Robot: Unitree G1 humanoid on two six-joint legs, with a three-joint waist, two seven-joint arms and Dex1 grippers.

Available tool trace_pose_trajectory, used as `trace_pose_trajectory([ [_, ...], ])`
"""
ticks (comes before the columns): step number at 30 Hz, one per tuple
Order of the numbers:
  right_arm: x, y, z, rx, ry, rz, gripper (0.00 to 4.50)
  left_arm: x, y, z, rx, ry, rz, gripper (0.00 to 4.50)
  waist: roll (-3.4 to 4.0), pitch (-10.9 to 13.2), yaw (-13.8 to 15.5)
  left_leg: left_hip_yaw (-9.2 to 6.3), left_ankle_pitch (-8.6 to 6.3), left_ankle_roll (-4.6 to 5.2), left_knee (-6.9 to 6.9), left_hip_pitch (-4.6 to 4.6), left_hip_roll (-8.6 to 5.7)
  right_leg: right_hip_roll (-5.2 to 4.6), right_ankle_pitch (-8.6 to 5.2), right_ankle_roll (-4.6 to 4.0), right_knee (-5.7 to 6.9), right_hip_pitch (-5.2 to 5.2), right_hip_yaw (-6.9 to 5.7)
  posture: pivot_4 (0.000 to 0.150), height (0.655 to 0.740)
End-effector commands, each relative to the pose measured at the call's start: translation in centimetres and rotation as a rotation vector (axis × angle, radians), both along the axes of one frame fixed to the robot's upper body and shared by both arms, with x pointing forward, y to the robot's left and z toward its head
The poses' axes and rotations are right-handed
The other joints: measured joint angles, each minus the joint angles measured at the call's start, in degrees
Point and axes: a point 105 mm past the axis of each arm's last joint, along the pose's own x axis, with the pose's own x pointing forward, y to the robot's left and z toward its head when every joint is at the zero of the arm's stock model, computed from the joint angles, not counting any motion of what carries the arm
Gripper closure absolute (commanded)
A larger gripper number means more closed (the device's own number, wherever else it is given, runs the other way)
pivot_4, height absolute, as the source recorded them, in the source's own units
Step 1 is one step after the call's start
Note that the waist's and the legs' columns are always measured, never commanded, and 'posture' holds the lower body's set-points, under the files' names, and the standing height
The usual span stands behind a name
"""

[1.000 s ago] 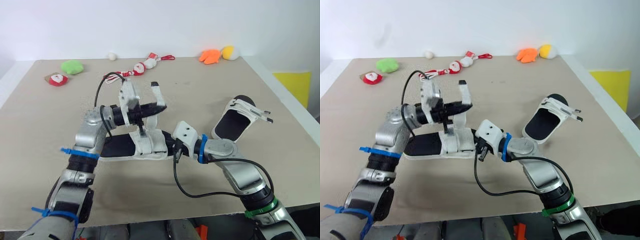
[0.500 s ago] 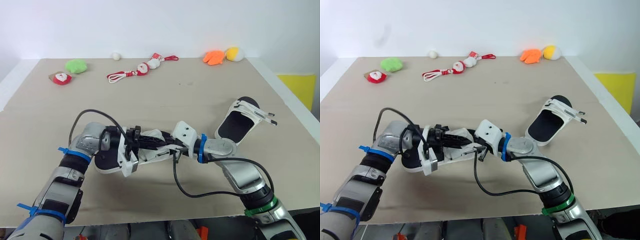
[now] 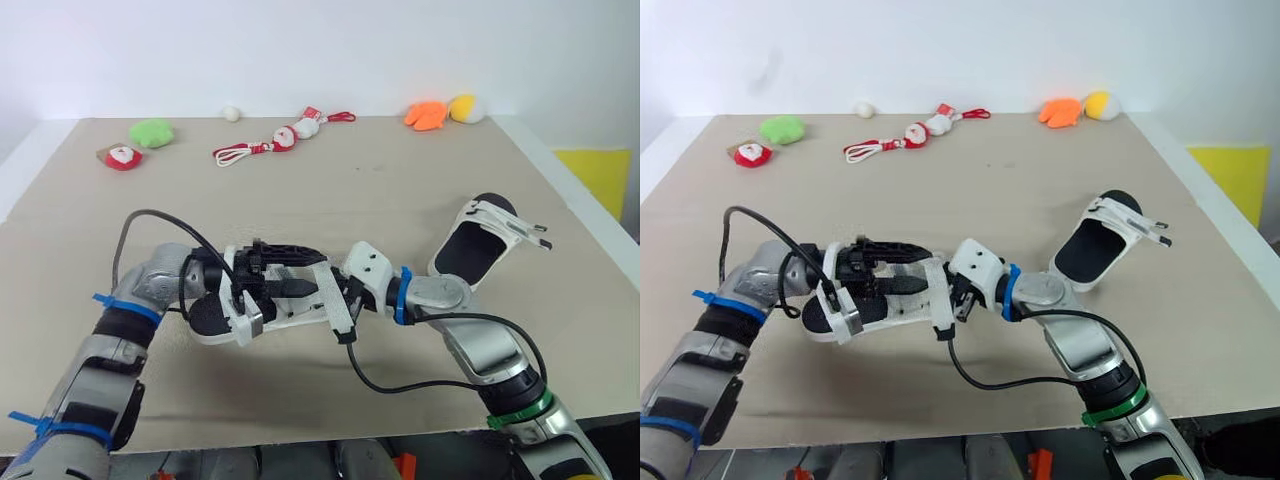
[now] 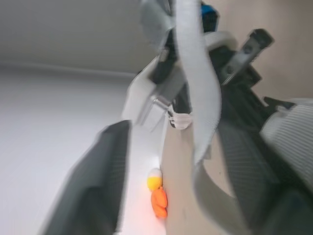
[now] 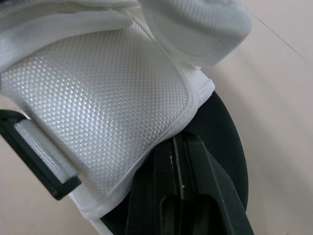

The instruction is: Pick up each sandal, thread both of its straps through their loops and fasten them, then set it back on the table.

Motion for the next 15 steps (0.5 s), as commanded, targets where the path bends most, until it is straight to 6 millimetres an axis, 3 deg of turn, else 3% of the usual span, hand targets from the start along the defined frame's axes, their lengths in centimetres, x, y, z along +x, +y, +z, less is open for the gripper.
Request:
trace_pose_trajectory([
  [1, -0.5, -0.3, -1.5, -0.027, 0.057, 0.002, 4.5, -0.4, 1.8, 2.8, -0.164, 0.108, 0.096, 0.1, 0.0, 0.0, 0.1, -0.03, 0.0, 0.0, 0.0, 0.01, 0.05, 0.04, -0.02, 0.0, 0.04, 0.0, -0.06, 0.15, 0.74],
  [3, -0.6, -0.5, -1.5, -0.031, 0.061, 0.002, 4.5, 0.0, 3.6, 4.6, -0.366, 0.391, 0.195, 0.1, 0.0, 0.0, 0.0, -0.03, 0.0, 0.0, 0.04, 0.02, 0.04, 0.03, -0.01, -0.02, 0.05, 0.04, -0.06, 0.15, 0.74],
  [5, -0.6, -0.7, -1.6, -0.035, 0.064, 0.002, 4.5, -0.1, 4.5, 4.6, -0.472, 0.751, 0.241, 0.1, 0.04, 0.0, -0.4, 0.02, 0.0, -0.01, 0.01, 0.02, 0.08, -0.01, -0.05, -0.08, 0.08, 0.0, -0.05, 0.15, 0.74],
  [11, -0.7, -0.6, -1.7, -0.04, 0.07, 0.018, 4.5, -2.3, 5.9, 4.1, -0.579, 1.619, 0.19, 0.1, 0.07, 0.0, 0.0, -0.19, -0.03, 0.02, 0.02, 0.07, 0.13, 0.02, -0.35, -0.32, 0.23, 0.06, -0.28, 0.15, 0.74],
  [15, -0.6, -0.5, -1.7, -0.044, 0.069, 0.029, 4.5, -5.0, 5.3, 4.8, -0.52, 2.027, 0.037, 0.1, 0.06, 0.0, 0.0, -0.17, -0.03, 0.03, 0.04, 0.11, 0.15, 0.03, -0.38, -0.42, 0.23, 0.05, -0.3, 0.15, 0.74],
])
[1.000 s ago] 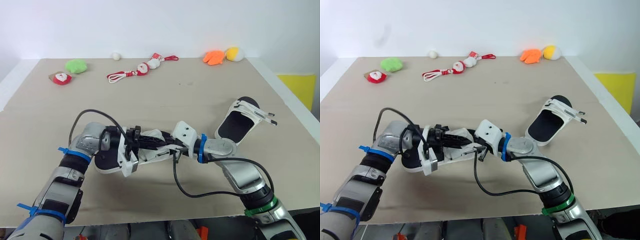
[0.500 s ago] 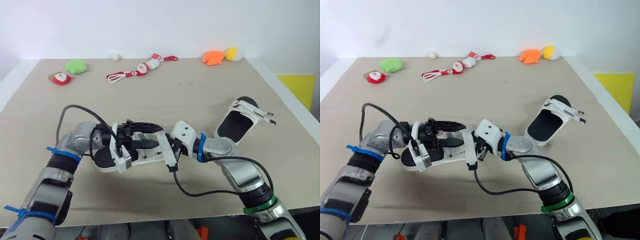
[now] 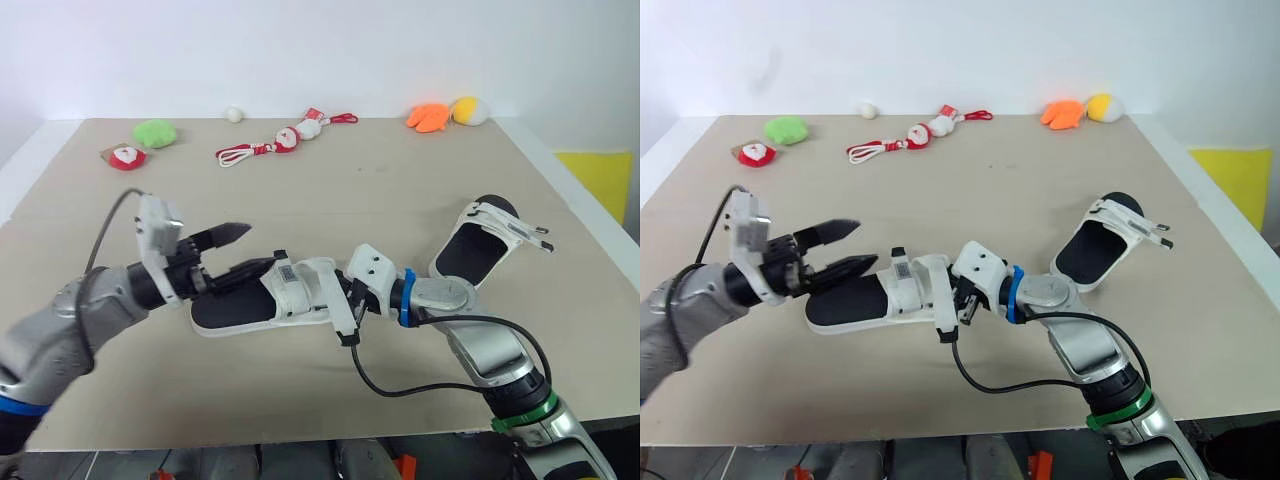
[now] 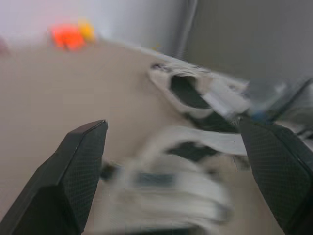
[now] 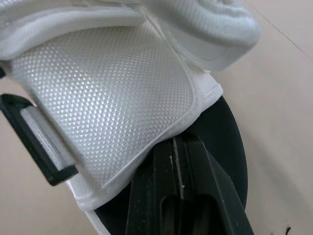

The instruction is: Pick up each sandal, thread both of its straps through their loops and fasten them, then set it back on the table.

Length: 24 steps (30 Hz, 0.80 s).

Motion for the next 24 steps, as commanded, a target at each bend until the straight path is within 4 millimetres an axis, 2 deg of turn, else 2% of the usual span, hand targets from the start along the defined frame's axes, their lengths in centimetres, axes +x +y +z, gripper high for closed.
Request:
trace_pose_trajectory([
  [1, -0.3, 0.0, -1.5, -0.033, 0.059, 0.015, 4.5, -3.2, -1.7, 1.4, -0.111, 0.23, -0.201, 0.1, -0.03, 0.0, 0.0, 0.0, 0.0, 0.0, 0.0, 0.0, 0.0, 0.01, -0.01, -0.02, 0.0, 0.0, 0.0, 0.15, 0.74],
  [4, -0.1, 0.2, -1.4, -0.033, 0.057, 0.019, 4.5, -3.9, -2.5, -0.8, -0.088, 0.435, -0.222, 0.1, -0.02, 0.0, 0.0, 0.02, 0.0, 0.0, 0.0, 0.01, -0.01, 0.0, -0.01, -0.03, -0.02, 0.01, 0.01, 0.15, 0.74],
  [7, -0.1, 0.3, -1.4, -0.031, 0.055, 0.023, 4.5, -3.9, -3.9, -1.8, -0.174, 0.522, -0.267, 0.1, 0.02, 0.0, 0.0, 0.03, 0.0, 0.0, -0.01, 0.05, 0.0, 0.03, 0.03, -0.13, -0.01, 0.01, 0.03, 0.15, 0.74],
  [12, -0.1, 0.3, -1.3, -0.031, 0.053, 0.019, 4.5, -2.3, -5.4, -2.3, -0.267, 0.574, -0.261, 0.1, -0.07, -0.1, 0.2, 0.04, 0.02, -0.02, 0.07, 0.05, 0.02, 0.11, 0.13, -0.29, -0.02, 0.03, 0.04, 0.15, 0.74],
  [18, -0.1, 0.2, -1.3, -0.026, 0.05, 0.004, 4.5, -1.2, -6.9, -3.6, -0.288, 0.666, -0.243, 0.1, -0.08, -0.1, 0.1, 0.04, 0.02, -0.03, 0.06, 0.06, 0.01, 0.13, 0.15, -0.32, -0.03, 0.03, 0.09, 0.15, 0.74],
  [24, -0.2, 0.0, -1.3, -0.023, 0.052, -0.009, 4.5, -0.7, -8.3, -4.1, -0.326, 0.725, -0.274, 0.1, -0.1, -0.1, 0.3, 0.03, 0.03, -0.04, 0.16, 0.09, -0.06, 0.11, 0.17, -0.3, -0.04, 0.14, 0.12, 0.15, 0.74],
])
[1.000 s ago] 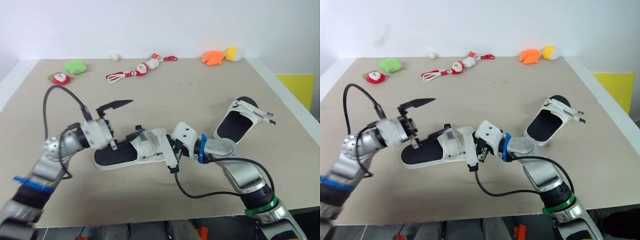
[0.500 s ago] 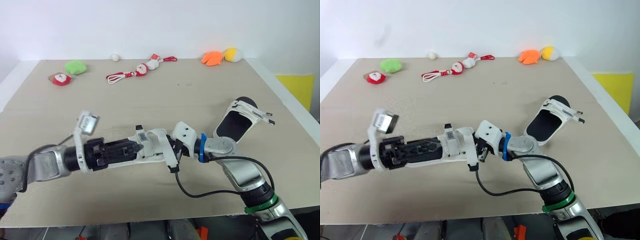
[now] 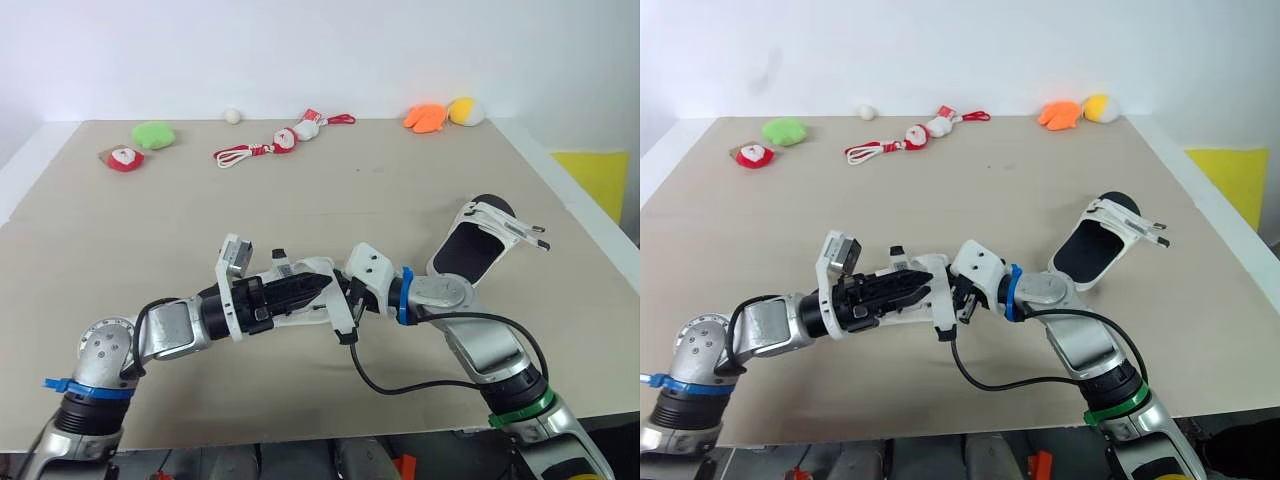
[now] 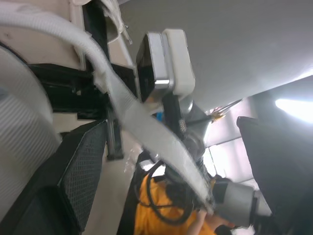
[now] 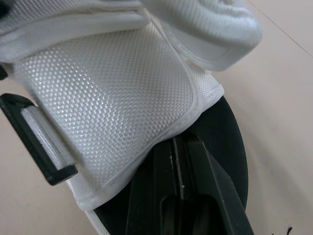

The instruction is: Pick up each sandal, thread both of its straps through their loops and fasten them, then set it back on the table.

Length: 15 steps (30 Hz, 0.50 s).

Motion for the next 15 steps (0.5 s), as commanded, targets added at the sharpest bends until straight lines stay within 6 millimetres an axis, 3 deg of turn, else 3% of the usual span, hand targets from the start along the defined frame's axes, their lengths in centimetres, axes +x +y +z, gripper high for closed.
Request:
trace_pose_trajectory([
  [1, -0.5, -0.1, -1.2, -0.023, 0.04, -0.007, 4.5, 0.3, -0.4, 0.0, -0.017, 0.03, -0.012, 0.1, 0.0, 0.0, 0.0, 0.0, 0.0, 0.0, 0.01, 0.01, -0.01, 0.0, 0.0, 0.0, -0.02, 0.02, 0.01, 0.15, 0.74],
  [14, -0.4, -0.1, -1.1, -0.02, 0.037, -0.018, 4.5, 0.5, -2.1, -0.2, -0.039, 0.078, -0.038, 0.1, -0.01, 0.0, 0.1, -0.02, 0.0, -0.01, 0.02, 0.14, -0.14, -0.12, 0.0, 0.01, -0.18, 0.25, 0.02, 0.15, 0.74],
  [15, -0.4, -0.1, -1.1, -0.019, 0.037, -0.019, 4.5, 0.6, -2.1, -0.2, -0.035, 0.079, -0.035, 0.67, -0.01, 0.0, 0.1, -0.02, 0.0, -0.01, 0.02, 0.14, -0.14, -0.12, 0.0, 0.01, -0.18, 0.26, 0.02, 0.15, 0.74],
])
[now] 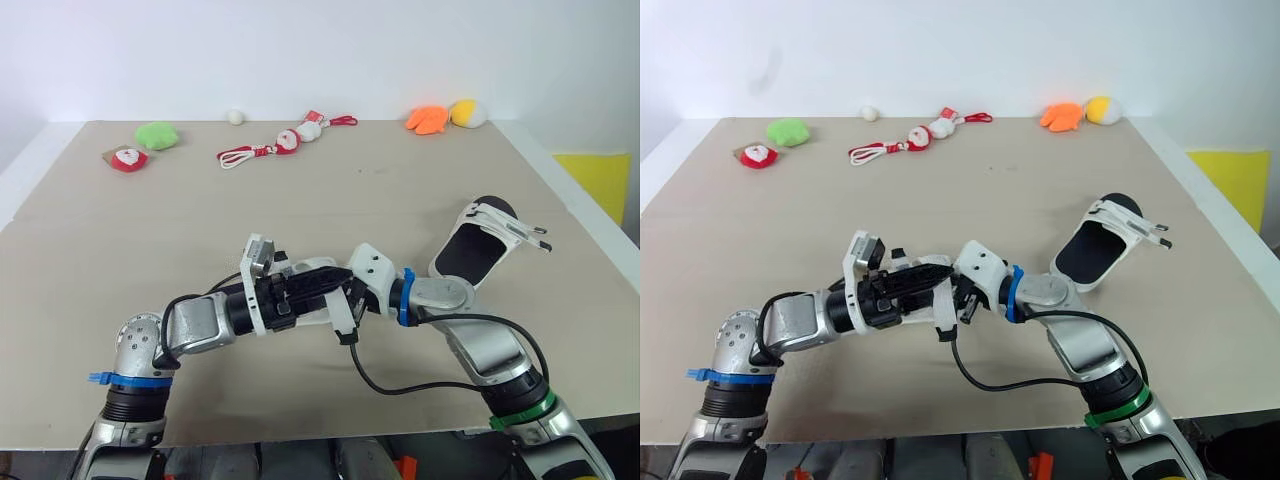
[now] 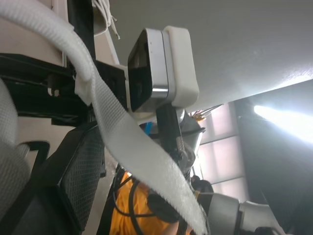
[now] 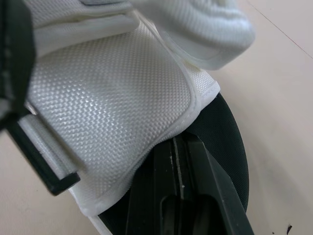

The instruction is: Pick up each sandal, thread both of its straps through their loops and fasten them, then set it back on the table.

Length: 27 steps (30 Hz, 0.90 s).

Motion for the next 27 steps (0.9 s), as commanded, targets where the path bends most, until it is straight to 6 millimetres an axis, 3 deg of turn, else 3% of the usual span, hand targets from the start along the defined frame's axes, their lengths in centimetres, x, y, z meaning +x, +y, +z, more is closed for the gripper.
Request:
trace_pose_trajectory([
  [1, -0.4, 0.1, -1.0, -0.02, 0.035, 0.0, 4.5, 0.0, 0.0, 0.0, 0.008, 0.003, -0.002, 0.93, 0.0, 0.0, 0.0, 0.0, 0.0, 0.0, 0.0, 0.01, 0.0, 0.0, 0.0, 0.0, 0.0, 0.0, 0.0, 0.15, 0.74],
  [6, -0.4, 0.1, -1.0, -0.019, 0.034, 0.001, 4.5, 0.2, 0.5, 0.2, 0.012, -0.009, 0.008, 3.03, 0.0, 0.0, 0.0, 0.0, 0.0, -0.01, -0.03, 0.0, 0.0, 0.01, 0.0, 0.0, -0.01, -0.02, 0.0, 0.15, 0.74],
  [10, -0.3, 0.2, -1.0, -0.017, 0.034, 0.003, 4.5, 0.6, 1.2, 0.5, 0.02, -0.022, 0.02, 4.37, 0.0, 0.0, 0.0, 0.0, 0.0, -0.01, -0.02, 0.01, 0.0, 0.0, 0.0, 0.0, -0.01, -0.02, 0.0, 0.15, 0.74],
  [19, -0.4, 0.5, -1.0, -0.015, 0.036, 0.01, 4.5, 0.3, 2.9, 3.9, 0.126, -0.23, -0.043, 4.37, -0.02, 0.0, -0.3, 0.01, -0.02, -0.06, -0.1, -0.08, 0.02, 0.01, -0.02, -0.02, -0.04, -0.17, 0.0, 0.15, 0.74],
  [27, -0.2, 0.6, -0.9, -0.012, 0.032, 0.01, 4.5, 2.8, 3.5, 4.6, 0.167, -0.325, 0.083, 4.37, -0.01, 0.0, -0.3, 0.02, -0.02, -0.08, -0.23, -0.25, 0.04, 0.03, -0.04, -0.04, -0.05, -0.38, 0.0, 0.15, 0.74],
])
